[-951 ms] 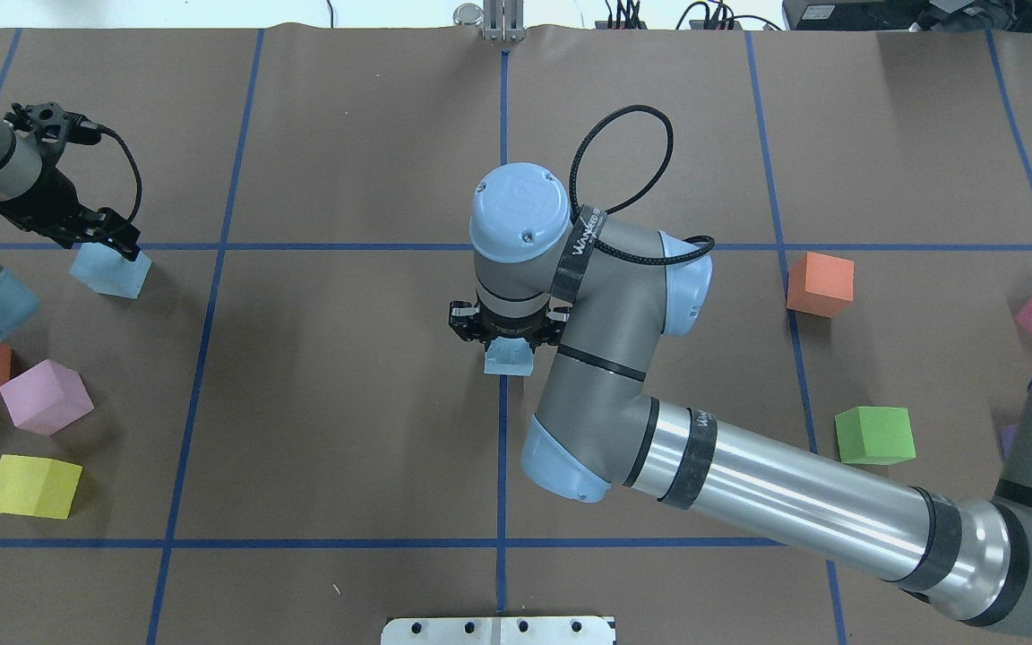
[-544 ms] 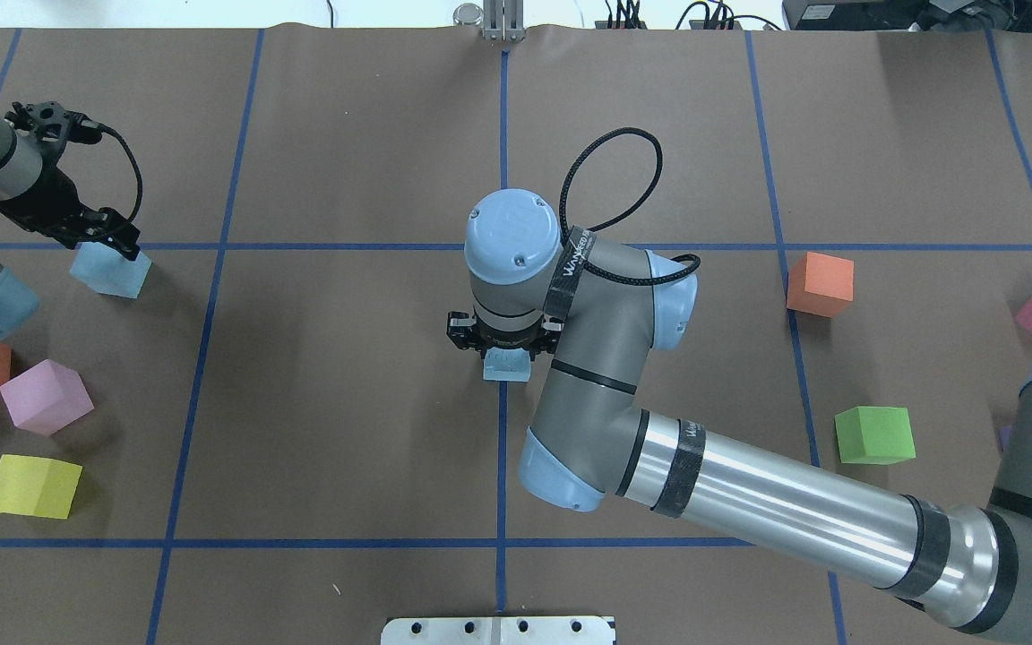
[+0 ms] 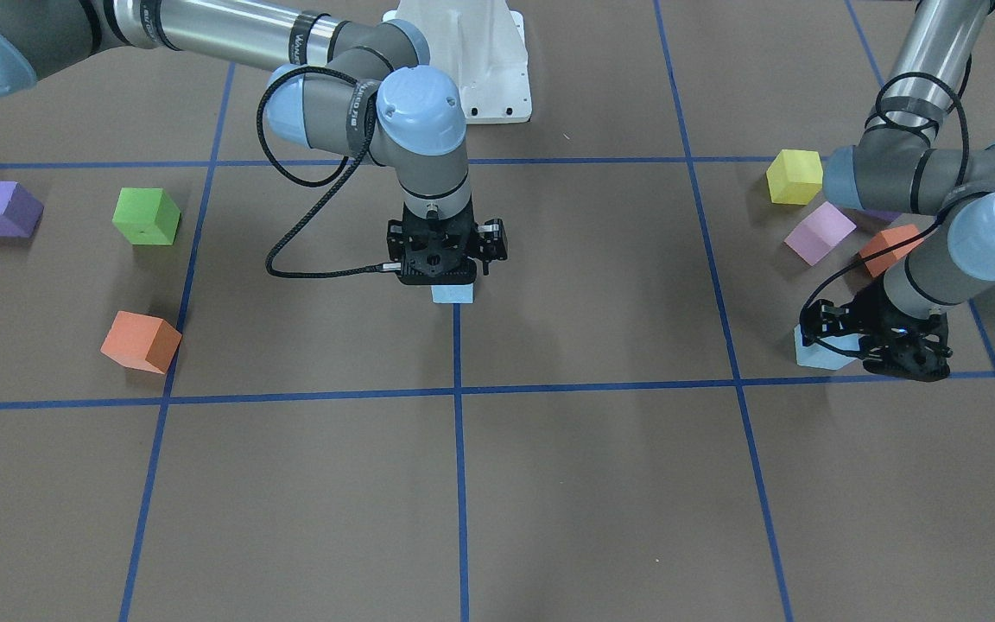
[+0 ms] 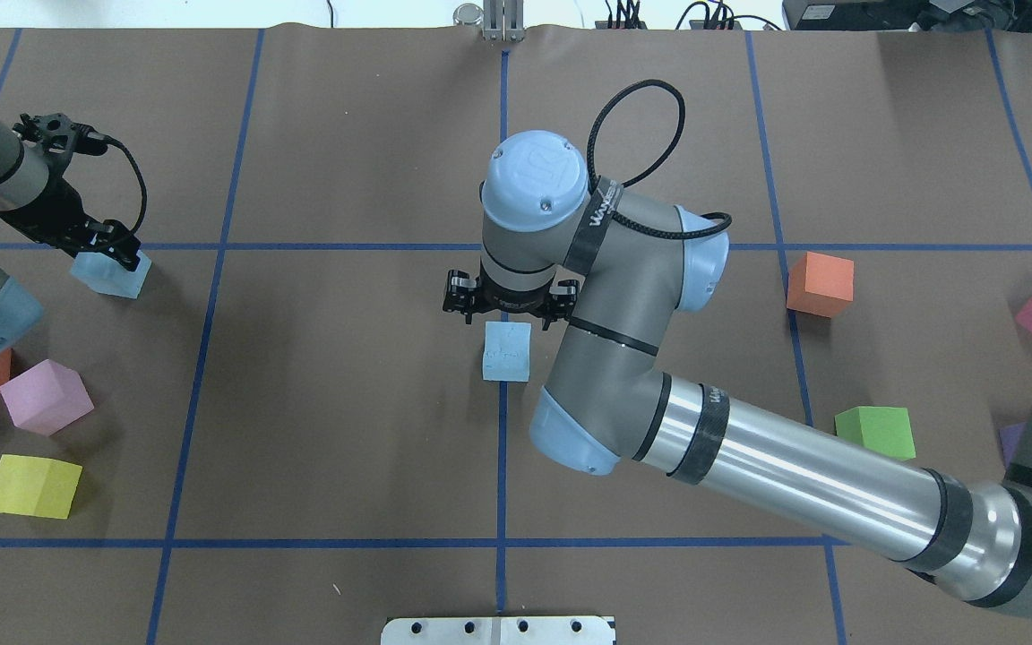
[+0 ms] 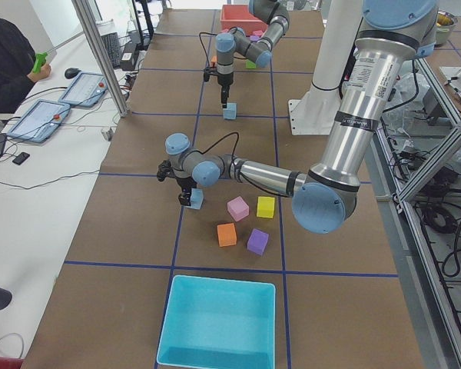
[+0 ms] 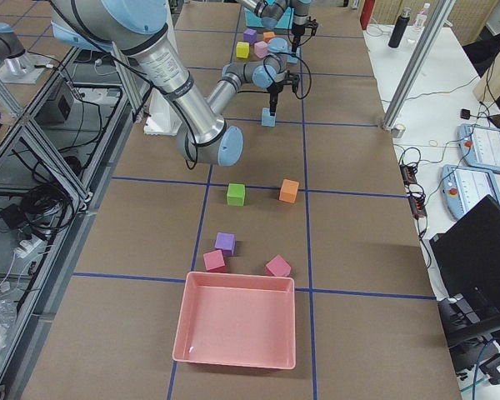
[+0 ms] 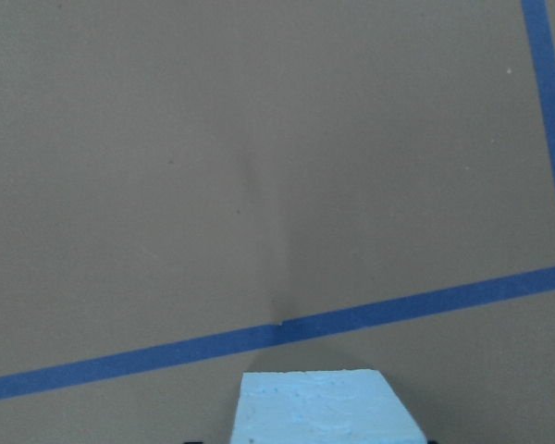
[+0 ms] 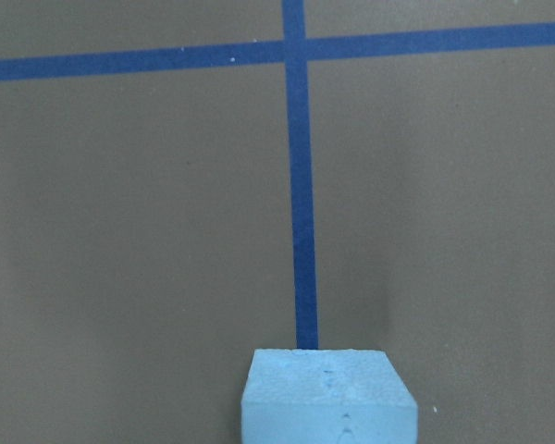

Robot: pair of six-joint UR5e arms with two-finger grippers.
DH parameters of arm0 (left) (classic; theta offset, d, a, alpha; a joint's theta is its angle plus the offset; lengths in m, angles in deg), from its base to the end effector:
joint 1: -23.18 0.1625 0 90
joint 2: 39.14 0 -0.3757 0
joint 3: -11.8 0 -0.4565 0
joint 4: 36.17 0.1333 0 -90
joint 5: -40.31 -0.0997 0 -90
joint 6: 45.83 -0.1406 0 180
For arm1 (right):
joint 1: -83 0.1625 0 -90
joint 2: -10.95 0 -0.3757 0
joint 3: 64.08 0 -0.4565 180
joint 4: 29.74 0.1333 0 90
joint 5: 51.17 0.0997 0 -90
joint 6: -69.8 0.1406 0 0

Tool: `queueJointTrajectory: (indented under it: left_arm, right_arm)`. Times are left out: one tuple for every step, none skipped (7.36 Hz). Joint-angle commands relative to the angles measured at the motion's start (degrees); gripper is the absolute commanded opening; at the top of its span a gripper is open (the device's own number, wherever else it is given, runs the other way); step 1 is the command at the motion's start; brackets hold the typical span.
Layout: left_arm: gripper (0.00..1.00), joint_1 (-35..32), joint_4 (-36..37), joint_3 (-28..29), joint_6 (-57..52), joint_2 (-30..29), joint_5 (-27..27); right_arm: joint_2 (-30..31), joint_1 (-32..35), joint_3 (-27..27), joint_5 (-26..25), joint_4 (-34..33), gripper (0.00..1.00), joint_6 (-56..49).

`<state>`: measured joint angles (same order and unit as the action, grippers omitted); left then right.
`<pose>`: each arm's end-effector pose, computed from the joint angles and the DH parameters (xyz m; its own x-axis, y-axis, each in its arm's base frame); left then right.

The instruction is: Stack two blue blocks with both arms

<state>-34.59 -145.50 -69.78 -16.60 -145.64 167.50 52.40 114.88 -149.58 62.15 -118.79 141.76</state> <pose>0.3318 -0.6168 0.5121 0.6898 0.2095 -0.6931 -0.1566 0.9777 0.1397 -0.6141 -0.4734 0.1146 0.6475 0.0678 0.7590 -0.0492 0.9977 -0.0472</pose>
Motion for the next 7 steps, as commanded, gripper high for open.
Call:
queueJointTrajectory:
  left_arm:
    - [0.63, 0.73, 0.00, 0.71, 0.04, 0.06, -0.10]
    - [0.55, 0.82, -0.09, 0.72, 0.39, -0.11, -0.01]
    - [0.53, 0.82, 0.44, -0.85, 0.82, -0.46, 1.47]
    - [0.52, 0.82, 1.14, -2.08, 4.57, -1.94, 4.61]
    - [0.52, 0.82, 2.01, -3.22, 11.48, -4.92, 5.43]
    - [0.52, 0.91, 5.24, -4.54, 16.34, -8.60, 5.44]
    - [0.52, 1.69, 11.54, -7.69, 22.48, -13.16, 5.35]
  right_arm:
    - [0.74, 3.61, -3.52, 2.86, -3.56, 1.00, -3.29]
    - [1.61, 5.45, -4.32, 5.04, -4.37, 1.00, -4.01]
    - [5.10, 6.95, -6.76, 5.58, -4.38, 1.00, -7.41]
    - [10.35, 9.31, -10.35, 6.20, -4.38, 1.00, -12.49]
    - [13.97, 13.17, -11.43, 10.12, -4.29, 1.00, -17.50]
    - [16.19, 16.77, -11.53, 11.64, -3.94, 1.00, -22.25]
    - [18.03, 20.64, -11.18, 13.31, -4.28, 1.00, -28.04]
